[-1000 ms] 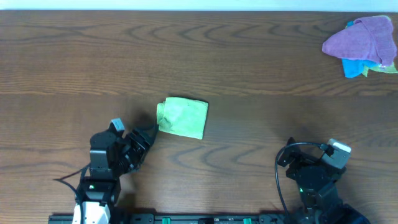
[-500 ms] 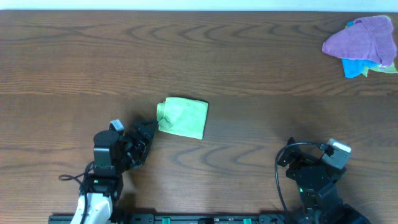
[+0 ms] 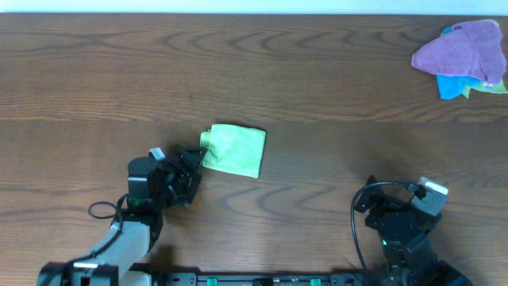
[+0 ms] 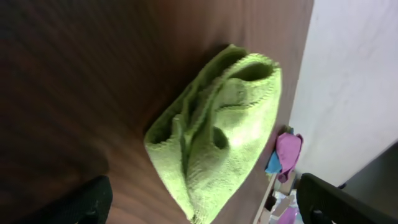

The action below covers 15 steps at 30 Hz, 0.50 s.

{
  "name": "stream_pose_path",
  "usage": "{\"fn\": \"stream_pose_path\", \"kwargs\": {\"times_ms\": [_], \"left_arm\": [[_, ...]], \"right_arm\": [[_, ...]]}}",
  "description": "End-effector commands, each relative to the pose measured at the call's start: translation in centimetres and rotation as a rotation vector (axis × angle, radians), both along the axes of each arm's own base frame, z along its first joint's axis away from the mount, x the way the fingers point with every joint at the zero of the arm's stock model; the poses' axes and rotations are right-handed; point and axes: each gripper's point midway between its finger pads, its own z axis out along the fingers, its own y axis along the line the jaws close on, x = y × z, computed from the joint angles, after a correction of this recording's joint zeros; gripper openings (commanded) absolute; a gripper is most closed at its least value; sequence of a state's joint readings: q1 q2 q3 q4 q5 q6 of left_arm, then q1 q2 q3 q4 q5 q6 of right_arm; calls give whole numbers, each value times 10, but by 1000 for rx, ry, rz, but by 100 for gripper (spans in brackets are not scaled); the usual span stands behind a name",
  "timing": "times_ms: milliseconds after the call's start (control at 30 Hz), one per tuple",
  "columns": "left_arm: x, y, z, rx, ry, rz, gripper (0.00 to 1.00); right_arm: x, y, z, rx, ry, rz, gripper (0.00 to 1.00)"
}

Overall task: Fold the cloth
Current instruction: 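Grasp the folded green cloth's left edge with the left gripper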

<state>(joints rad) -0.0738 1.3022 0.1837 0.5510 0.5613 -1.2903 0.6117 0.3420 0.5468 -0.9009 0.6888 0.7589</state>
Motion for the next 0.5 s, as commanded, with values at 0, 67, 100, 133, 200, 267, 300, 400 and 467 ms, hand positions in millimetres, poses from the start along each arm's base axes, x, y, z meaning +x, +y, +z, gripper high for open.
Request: {"fn": "stream_pose_path", "kwargs": {"times_ms": [0, 67, 100, 133, 200, 267, 300, 400, 467], "left_arm": [[0, -4, -3, -30, 21, -11, 97], [0, -5, -5, -32, 29, -16, 97], [0, -5, -7, -32, 36, -16, 98], [0, -5, -9, -31, 42, -16, 98], [0, -5, -11, -30, 51, -15, 98], [0, -5, -12, -30, 57, -15, 98], [1, -5, -12, -30, 58, -15, 98], [4, -5, -13, -29, 63, -15, 99], [8, -5, -14, -29, 68, -15, 100]], "right_arm": [[0, -5, 1, 6, -10, -29, 99], [0, -5, 1, 7, -11, -29, 99], [0, -5, 1, 7, -11, -29, 99], [0, -5, 1, 6, -10, -29, 99], [0, -5, 1, 7, -11, -29, 99], [0, -5, 1, 6, -10, -29, 99], [0, -5, 1, 6, -10, -29, 99], [0, -5, 1, 6, -10, -29, 99], [0, -5, 1, 6, -10, -29, 99]]}}
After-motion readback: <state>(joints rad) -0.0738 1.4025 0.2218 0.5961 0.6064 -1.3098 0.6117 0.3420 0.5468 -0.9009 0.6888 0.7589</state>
